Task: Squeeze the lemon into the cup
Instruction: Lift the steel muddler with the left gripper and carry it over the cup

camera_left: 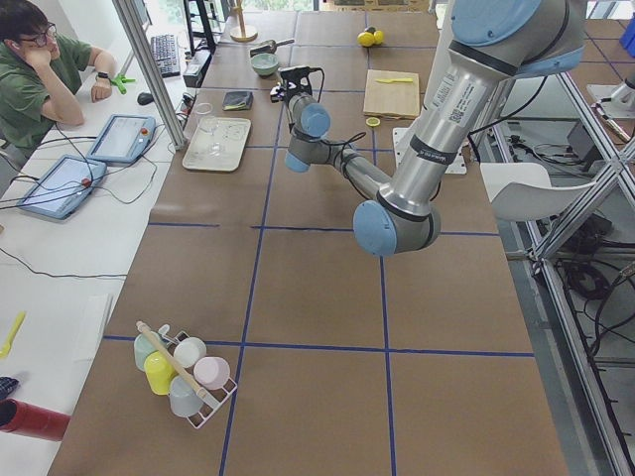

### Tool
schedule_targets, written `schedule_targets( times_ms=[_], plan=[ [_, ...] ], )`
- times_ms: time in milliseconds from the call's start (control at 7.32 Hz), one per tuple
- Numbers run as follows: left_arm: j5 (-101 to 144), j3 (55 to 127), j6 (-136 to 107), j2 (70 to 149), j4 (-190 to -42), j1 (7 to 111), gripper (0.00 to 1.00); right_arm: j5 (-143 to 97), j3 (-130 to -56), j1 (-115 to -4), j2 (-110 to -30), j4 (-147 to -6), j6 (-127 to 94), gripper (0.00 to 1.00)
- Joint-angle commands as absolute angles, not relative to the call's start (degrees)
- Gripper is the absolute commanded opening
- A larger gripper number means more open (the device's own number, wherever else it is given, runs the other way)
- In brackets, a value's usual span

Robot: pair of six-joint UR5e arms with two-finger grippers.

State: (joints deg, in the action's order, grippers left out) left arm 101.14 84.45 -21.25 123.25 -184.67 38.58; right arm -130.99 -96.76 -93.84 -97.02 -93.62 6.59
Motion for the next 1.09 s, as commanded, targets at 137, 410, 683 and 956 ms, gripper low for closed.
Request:
schedule_targets(
  times_ms=[137, 410, 683, 956],
  plan=[
    [85.6, 75.5, -14.5, 125.3, -201.0, 25.5, 0.00, -131.0, -96.5, -94.0, -97.0, -93.6, 6.6, 1.00],
    [81.4, 74.8, -12.7, 125.9, -202.1, 22.0, 0.00, -131.0, -96.4, -94.3, -97.1, -93.6, 6.6, 1.00],
    [79.4, 73.4, -12.7, 127.7, -202.1, 21.5, 0.00, -130.9, -96.3, -94.7, -97.2, -93.6, 6.6, 1.00],
    [77.8, 73.4, -12.7, 128.1, -202.1, 21.7, 0.00, -130.9, -96.3, -94.8, -97.0, -93.6, 6.6, 1.00]
  ],
)
